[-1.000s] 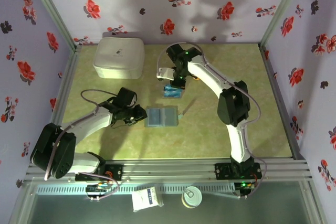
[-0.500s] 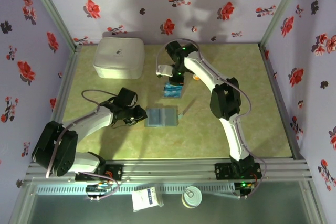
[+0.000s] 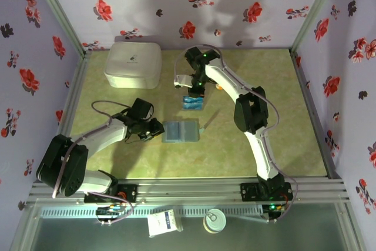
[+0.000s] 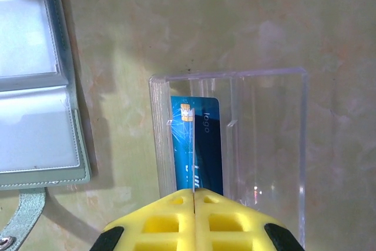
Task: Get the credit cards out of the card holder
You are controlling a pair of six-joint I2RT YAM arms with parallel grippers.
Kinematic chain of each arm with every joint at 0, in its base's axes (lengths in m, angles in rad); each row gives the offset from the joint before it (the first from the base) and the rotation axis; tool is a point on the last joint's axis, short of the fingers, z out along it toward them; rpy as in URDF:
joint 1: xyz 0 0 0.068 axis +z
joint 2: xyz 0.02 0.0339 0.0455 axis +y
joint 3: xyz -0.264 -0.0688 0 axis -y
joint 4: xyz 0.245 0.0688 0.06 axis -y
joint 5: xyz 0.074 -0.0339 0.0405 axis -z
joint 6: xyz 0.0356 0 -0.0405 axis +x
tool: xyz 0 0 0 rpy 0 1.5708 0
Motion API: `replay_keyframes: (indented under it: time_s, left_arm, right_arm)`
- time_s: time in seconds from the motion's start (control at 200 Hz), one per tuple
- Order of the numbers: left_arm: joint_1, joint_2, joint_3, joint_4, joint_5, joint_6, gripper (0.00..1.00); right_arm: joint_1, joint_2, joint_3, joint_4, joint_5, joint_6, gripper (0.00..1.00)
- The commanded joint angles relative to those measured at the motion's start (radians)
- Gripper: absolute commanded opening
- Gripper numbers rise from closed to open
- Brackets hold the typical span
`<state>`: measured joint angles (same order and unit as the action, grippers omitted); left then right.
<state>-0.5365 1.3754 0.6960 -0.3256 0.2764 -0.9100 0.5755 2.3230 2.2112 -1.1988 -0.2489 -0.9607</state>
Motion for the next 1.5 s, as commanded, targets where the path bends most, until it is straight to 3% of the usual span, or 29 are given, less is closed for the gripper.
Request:
replay_keyframes:
  time_s: [0.0, 0.465, 0.74, 0.97, 1.185, 1.495]
  left_arm:
    - [0.007, 0.009, 0.011, -0.009, -0.003, 0.007, 0.20]
    - [0.010, 0.001, 0.012, -0.020, -0.005, 0.012, 0.21]
    - [0.013, 0.014, 0.023, -0.020, -0.003, 0.018, 0.21]
    - [0.020, 0.021, 0.037, -0.028, 0.000, 0.034, 0.21]
    - [0.027, 0.027, 0.051, -0.020, 0.000, 0.046, 0.20]
    - [0.027, 0.041, 0.043, 0.039, 0.020, 0.042, 0.16]
  right_arm:
    - [-0.003, 0.030, 0.003, -0.001, -0.036, 0.008, 0.00]
    - [-0.020, 0.029, -0.026, 0.036, -0.065, 0.027, 0.01]
    - [-0.031, -0.014, -0.061, 0.044, -0.053, 0.069, 0.17]
    - [-0.035, -0.136, -0.179, 0.160, -0.052, 0.151, 0.18]
    - [-0.035, -0.297, -0.392, 0.390, -0.075, 0.409, 0.20]
    - [-0.002, -0.540, -0.835, 0.842, -0.101, 1.068, 0.17]
